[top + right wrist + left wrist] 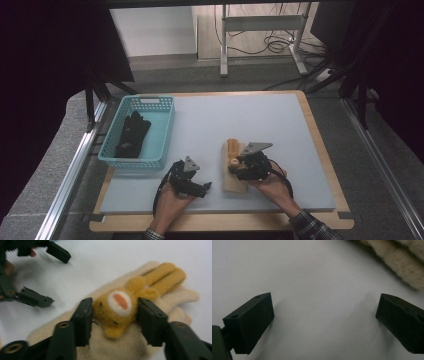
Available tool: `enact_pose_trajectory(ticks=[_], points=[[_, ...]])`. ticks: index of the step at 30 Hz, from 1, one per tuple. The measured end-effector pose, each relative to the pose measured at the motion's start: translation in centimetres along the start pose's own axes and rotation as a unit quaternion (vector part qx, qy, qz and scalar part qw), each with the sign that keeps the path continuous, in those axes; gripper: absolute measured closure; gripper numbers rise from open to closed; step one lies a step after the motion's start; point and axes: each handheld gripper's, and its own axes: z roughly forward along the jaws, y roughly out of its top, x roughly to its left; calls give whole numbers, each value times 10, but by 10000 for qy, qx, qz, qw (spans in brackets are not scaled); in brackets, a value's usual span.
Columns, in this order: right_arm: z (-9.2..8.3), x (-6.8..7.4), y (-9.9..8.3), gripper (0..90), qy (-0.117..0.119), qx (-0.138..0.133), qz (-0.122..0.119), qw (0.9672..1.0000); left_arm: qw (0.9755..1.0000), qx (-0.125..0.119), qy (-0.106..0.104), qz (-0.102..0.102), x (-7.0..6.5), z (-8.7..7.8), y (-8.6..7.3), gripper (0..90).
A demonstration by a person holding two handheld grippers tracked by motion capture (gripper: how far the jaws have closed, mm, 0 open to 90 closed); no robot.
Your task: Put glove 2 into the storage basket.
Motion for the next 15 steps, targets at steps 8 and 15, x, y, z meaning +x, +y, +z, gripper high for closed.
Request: enact_pose_trajectory(ticks=[8, 15], points=[[-33, -29, -1, 465, -200, -296, 229, 9991, 10000, 2, -2, -1, 0, 0, 0, 18], [-34, -46, -31, 788, -222, -65, 475, 9986, 10000, 27, -17, -10, 0, 0, 0, 19]])
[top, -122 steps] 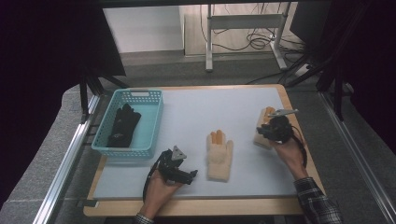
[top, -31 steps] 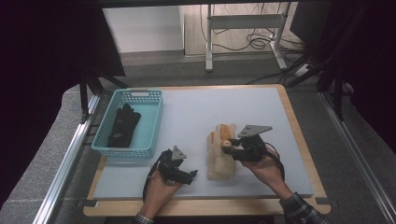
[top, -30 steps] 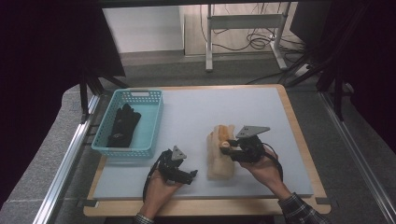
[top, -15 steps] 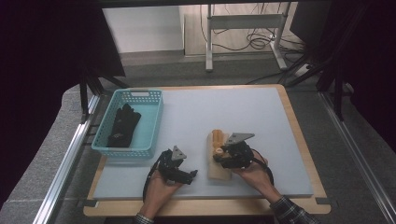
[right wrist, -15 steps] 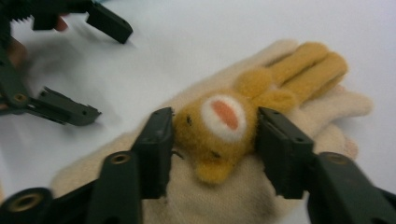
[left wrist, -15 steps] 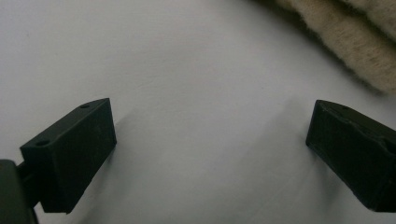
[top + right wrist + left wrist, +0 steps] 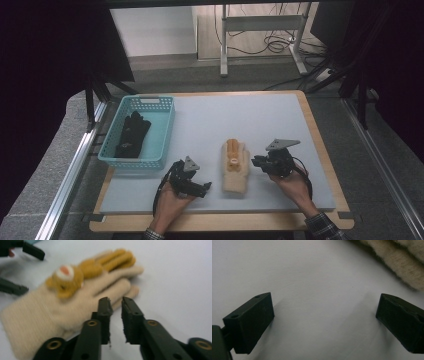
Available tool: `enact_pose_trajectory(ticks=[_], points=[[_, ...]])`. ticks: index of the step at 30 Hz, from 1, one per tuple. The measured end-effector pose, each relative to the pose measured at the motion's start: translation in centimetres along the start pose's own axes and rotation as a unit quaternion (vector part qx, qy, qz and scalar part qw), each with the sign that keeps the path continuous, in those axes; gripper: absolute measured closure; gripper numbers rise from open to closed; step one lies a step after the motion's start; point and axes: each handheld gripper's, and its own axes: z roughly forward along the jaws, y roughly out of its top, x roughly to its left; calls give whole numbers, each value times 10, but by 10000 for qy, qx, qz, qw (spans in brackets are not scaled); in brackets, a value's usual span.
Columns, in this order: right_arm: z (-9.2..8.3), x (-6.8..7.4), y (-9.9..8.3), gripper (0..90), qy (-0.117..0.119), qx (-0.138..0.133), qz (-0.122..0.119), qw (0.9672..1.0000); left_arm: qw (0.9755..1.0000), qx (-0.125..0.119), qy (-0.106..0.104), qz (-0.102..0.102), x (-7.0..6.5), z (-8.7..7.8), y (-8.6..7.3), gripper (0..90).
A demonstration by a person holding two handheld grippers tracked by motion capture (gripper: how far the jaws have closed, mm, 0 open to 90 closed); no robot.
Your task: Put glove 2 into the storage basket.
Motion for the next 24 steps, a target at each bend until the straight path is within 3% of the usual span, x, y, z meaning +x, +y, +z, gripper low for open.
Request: enact_pose_trajectory(ticks=[4, 11, 17, 24], points=[[6, 1, -11, 836, 129, 118, 7, 9998, 10000, -22, 14, -46, 0, -1, 0, 29], [15, 17, -21, 844, 343, 228, -254, 9988, 9997, 12, 170, -180, 1, -9, -7, 47], [28, 31, -20, 847, 498, 252, -392, 9977, 9990, -9, 315, -312, 7, -16, -16, 47], [44, 47, -12, 845, 588, 234, -525, 9966, 9988, -23, 432, -246, 11, -22, -22, 36]])
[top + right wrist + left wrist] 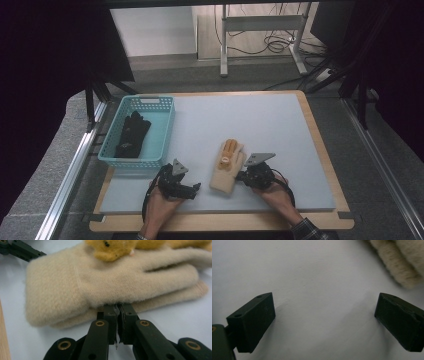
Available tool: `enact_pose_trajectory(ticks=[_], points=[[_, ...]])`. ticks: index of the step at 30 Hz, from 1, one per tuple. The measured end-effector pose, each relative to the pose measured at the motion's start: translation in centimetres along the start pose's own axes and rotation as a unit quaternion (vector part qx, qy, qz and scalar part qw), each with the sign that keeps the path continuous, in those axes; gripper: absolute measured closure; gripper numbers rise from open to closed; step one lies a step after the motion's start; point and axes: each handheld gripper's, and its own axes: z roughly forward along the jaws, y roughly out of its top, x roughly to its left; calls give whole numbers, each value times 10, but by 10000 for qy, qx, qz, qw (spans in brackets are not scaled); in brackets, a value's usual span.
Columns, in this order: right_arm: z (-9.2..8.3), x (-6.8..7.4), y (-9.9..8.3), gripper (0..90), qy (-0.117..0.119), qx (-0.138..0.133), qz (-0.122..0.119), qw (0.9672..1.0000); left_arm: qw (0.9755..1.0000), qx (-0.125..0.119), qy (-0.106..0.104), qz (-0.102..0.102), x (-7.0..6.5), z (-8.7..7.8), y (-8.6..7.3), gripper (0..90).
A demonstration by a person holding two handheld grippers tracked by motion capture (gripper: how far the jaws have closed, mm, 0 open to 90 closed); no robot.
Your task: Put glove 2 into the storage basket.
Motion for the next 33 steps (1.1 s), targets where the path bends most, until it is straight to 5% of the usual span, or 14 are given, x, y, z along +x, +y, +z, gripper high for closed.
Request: enact_pose_trajectory(ticks=[15, 21, 33], points=[[33, 17, 26, 828, -68, -45, -200, 9998, 9999, 37, -60, -157, 6, -1, -3, 21], [33, 17, 25, 784, -22, -92, -183, 9998, 9998, 37, -61, -171, 6, -1, -4, 22], [1, 2, 12, 441, -407, -174, -119, 9989, 9998, 4, -67, -184, 6, 0, -4, 20]])
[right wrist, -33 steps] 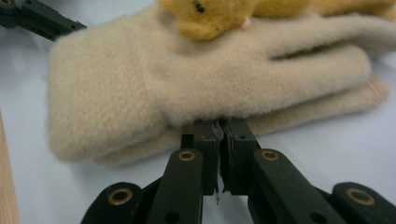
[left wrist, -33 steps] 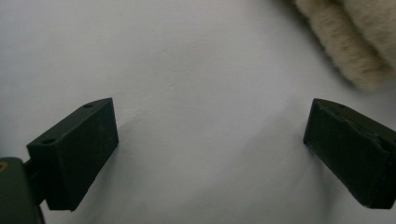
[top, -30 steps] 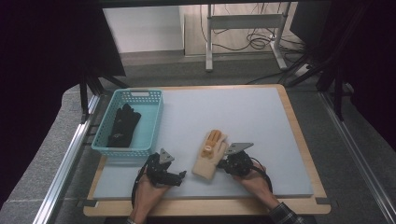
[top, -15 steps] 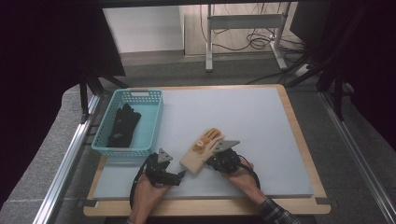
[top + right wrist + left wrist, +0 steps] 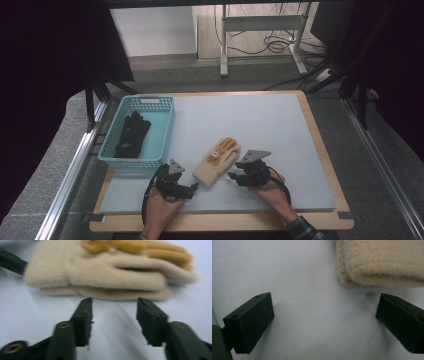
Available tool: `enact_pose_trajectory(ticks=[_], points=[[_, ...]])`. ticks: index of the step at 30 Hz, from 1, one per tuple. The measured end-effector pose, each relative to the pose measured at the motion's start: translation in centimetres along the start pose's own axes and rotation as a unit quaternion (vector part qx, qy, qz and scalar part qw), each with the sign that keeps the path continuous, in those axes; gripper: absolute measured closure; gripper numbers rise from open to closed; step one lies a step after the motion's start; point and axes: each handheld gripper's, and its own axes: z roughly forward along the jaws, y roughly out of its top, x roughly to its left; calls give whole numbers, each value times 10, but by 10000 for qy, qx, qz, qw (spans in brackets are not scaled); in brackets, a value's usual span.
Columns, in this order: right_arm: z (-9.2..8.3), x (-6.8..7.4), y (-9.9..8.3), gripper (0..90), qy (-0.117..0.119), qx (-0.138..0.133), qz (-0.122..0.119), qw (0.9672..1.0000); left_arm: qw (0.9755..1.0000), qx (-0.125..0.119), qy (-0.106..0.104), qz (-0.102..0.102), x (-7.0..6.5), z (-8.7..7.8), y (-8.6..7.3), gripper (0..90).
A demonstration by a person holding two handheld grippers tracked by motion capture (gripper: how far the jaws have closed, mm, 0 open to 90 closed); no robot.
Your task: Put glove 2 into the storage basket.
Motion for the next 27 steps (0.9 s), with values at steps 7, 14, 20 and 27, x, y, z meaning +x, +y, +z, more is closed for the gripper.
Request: enact_pose_trajectory(ticks=[7, 14, 20, 27], points=[[-26, -25, -14, 294, -294, -61, 364, 9989, 10000, 5, -3, -2, 0, 0, 0, 20], [-48, -51, -36, 226, -646, -107, 656, 9957, 10000, 11, -9, -8, 0, 0, 0, 18], [-58, -66, -54, 189, -965, -30, 850, 9917, 10000, 12, -13, -14, 0, 0, 0, 18], [-56, -68, -62, 168, -1119, 141, 869, 9898, 10000, -10, -18, -42, 0, 1, 0, 18]])
